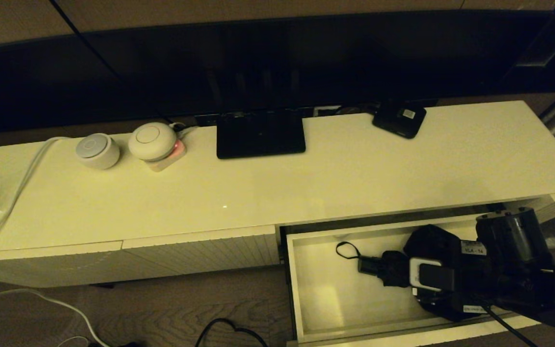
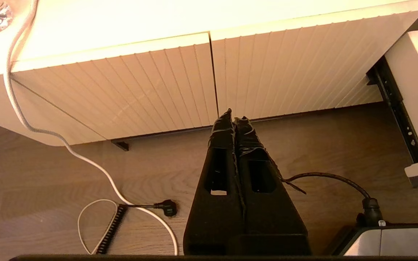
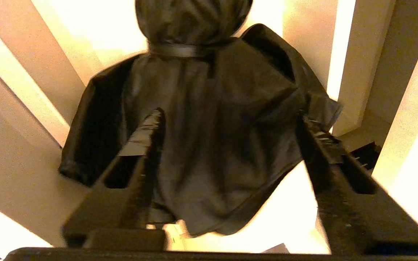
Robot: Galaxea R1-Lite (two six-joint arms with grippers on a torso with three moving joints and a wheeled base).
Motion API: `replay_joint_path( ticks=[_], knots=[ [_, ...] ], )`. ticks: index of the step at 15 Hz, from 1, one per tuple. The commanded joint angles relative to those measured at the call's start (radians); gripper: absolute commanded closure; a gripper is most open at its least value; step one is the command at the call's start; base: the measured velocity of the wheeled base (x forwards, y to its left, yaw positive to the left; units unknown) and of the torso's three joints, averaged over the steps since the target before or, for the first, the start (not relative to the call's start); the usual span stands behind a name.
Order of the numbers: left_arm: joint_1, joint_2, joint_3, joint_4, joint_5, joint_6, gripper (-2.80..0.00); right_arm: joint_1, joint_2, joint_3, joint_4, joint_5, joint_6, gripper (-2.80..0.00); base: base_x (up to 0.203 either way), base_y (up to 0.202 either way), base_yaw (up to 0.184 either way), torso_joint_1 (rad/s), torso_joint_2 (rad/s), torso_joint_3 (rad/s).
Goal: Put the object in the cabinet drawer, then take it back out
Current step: Put the umbrella in the drawer
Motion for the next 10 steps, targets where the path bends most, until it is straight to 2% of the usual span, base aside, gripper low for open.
replay_joint_path(
  ticks=[1, 5, 6, 10],
  knots=[
    [0.000, 0.000, 0.003, 0.000, 0.000, 0.000, 0.00, 0.000, -0.011, -0.010, -0.006, -0.002, 0.003, -2.80, 0.000, 0.000, 0.000, 0.000, 0.00, 0.000],
    [0.000, 0.000, 0.003, 0.000, 0.000, 0.000, 0.00, 0.003, -0.181, -0.083, 0.058, -0.005, 0.003, -2.80, 0.000, 0.000, 0.000, 0.000, 0.00, 0.000],
    [0.000, 0.000, 0.003, 0.000, 0.000, -0.001, 0.00, 0.002, -0.233, -0.098, 0.125, -0.005, 0.004, 0.00, 0.000, 0.000, 0.000, 0.000, 0.00, 0.000],
    [0.000, 0.000, 0.003, 0.000, 0.000, 0.000, 0.00, 0.005, -0.430, -0.109, 0.402, -0.004, 0.019, 0.00, 0.000, 0.000, 0.000, 0.000, 0.00, 0.000]
  ],
)
